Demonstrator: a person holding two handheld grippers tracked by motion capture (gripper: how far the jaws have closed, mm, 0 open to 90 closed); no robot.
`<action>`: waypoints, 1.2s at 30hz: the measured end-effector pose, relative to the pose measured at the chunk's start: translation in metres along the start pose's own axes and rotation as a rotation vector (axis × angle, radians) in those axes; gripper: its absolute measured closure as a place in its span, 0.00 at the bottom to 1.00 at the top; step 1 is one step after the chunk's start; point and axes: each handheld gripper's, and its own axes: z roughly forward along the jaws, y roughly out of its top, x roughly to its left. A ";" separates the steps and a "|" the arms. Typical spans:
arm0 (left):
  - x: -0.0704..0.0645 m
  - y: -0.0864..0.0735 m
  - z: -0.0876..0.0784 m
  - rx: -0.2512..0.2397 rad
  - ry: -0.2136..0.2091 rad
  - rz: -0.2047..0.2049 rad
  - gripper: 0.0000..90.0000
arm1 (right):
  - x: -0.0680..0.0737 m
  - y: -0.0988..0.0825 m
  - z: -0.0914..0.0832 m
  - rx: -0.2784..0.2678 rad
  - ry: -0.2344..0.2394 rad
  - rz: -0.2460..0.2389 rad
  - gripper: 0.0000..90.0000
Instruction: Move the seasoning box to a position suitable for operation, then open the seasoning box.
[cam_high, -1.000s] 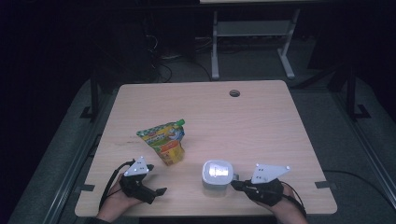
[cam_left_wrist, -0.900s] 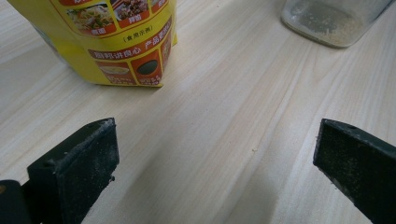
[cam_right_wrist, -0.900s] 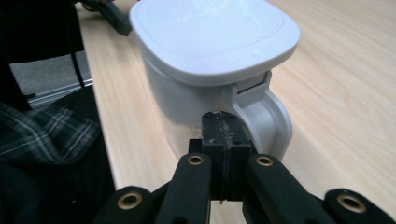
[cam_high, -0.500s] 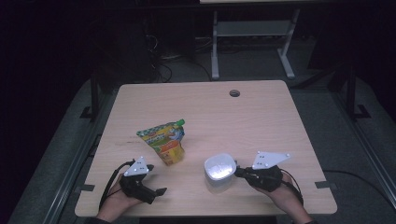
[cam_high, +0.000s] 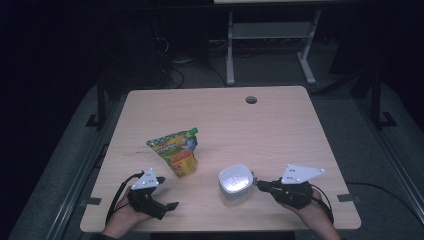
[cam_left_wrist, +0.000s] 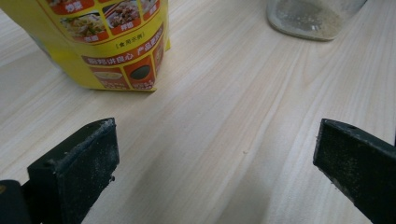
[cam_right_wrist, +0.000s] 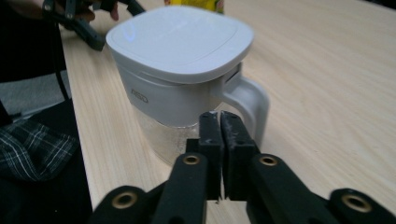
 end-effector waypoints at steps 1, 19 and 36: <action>-0.001 0.000 -0.001 -0.004 0.002 0.004 0.00 | 0.000 -0.001 -0.004 -0.010 -0.007 0.008 0.94; -0.015 0.008 -0.003 -0.023 -0.027 0.023 0.01 | -0.025 -0.024 -0.016 -0.032 -0.222 0.118 0.46; -0.034 0.023 -0.003 -0.092 -0.099 0.037 0.27 | -0.030 -0.029 -0.010 -0.020 -0.228 0.135 0.41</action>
